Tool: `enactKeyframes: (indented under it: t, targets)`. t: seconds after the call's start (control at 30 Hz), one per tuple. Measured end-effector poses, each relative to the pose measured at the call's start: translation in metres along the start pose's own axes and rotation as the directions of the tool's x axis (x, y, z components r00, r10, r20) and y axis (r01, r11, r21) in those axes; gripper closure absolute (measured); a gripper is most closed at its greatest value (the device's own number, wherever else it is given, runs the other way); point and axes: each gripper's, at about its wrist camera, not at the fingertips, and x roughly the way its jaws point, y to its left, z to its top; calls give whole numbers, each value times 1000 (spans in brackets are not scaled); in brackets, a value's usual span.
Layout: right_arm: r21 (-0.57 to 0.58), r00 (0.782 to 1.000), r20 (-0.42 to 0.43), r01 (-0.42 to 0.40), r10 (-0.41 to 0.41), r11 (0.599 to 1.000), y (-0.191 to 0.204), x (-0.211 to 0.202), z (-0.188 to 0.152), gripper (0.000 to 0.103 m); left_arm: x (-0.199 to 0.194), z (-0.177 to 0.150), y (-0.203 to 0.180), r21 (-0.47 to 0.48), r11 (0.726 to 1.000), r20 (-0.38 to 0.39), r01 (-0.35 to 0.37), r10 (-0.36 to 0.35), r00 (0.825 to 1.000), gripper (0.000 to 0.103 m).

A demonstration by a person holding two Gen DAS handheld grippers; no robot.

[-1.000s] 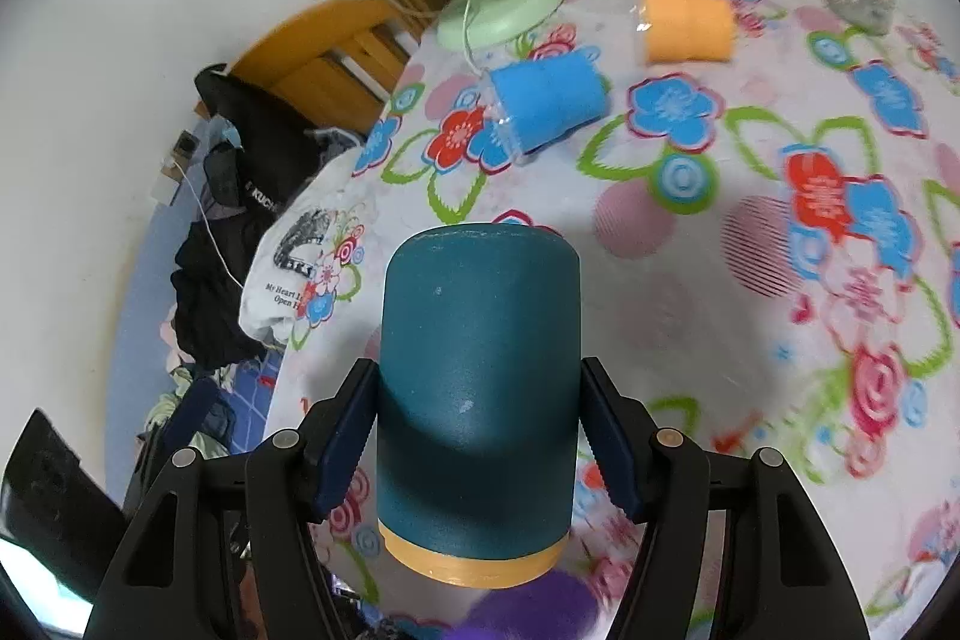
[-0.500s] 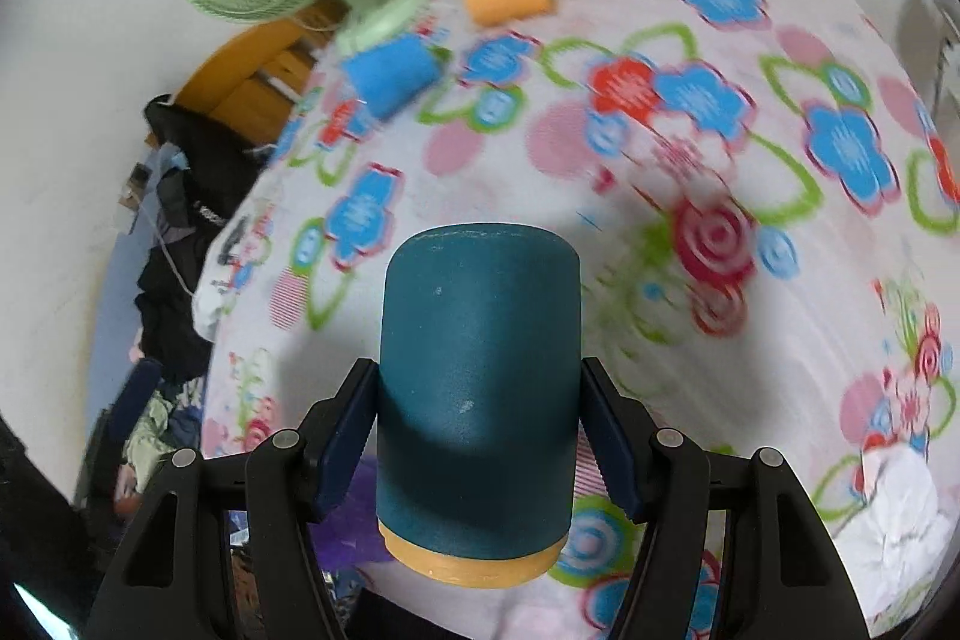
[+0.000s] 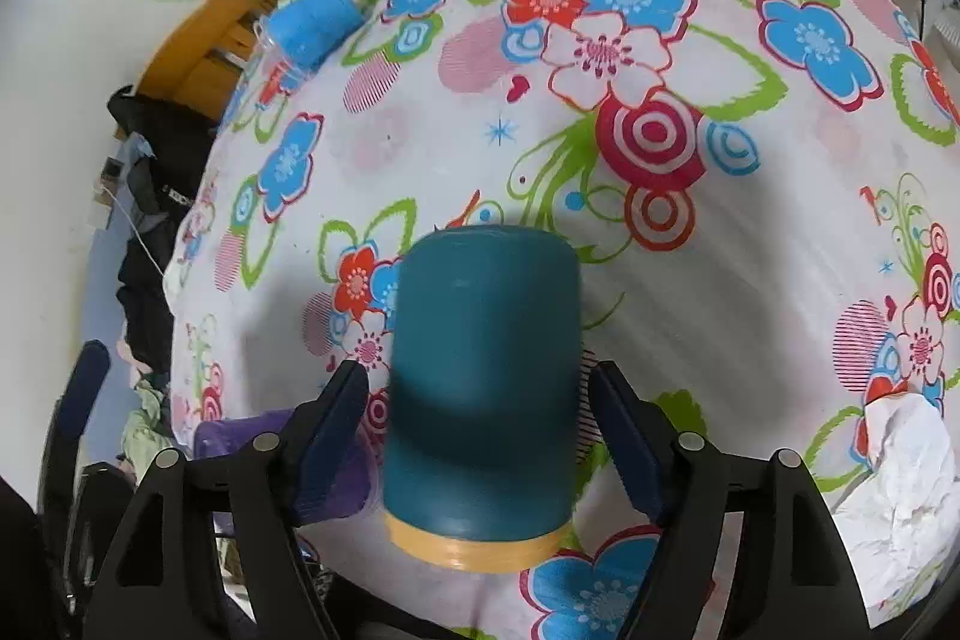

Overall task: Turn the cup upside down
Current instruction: 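Lift the teal cup with the right gripper and carry it toward the left tool, then close the left gripper on the teal cup while the right gripper holds it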

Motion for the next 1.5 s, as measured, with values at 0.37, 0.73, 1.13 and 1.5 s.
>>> enactKeyframes:
  t: [0.37,0.73,1.13,1.5]
  targets:
    - [52,995,97,-21,16,998,-40,-48,-5,22,6,15,-38,23,999,-18,33,-33,999,0]
    - [108,988,153,-2,-14,994,-92,-75,-15,19,39,27,-83,54,997,-80,59,-54,995,0]
    - [131,985,174,-2,-21,991,-116,-86,-31,19,64,28,-101,57,998,-132,39,-31,991,0]
    - [164,985,175,-22,-7,986,-132,-84,-42,19,90,19,-106,52,999,-214,-4,15,977,0]
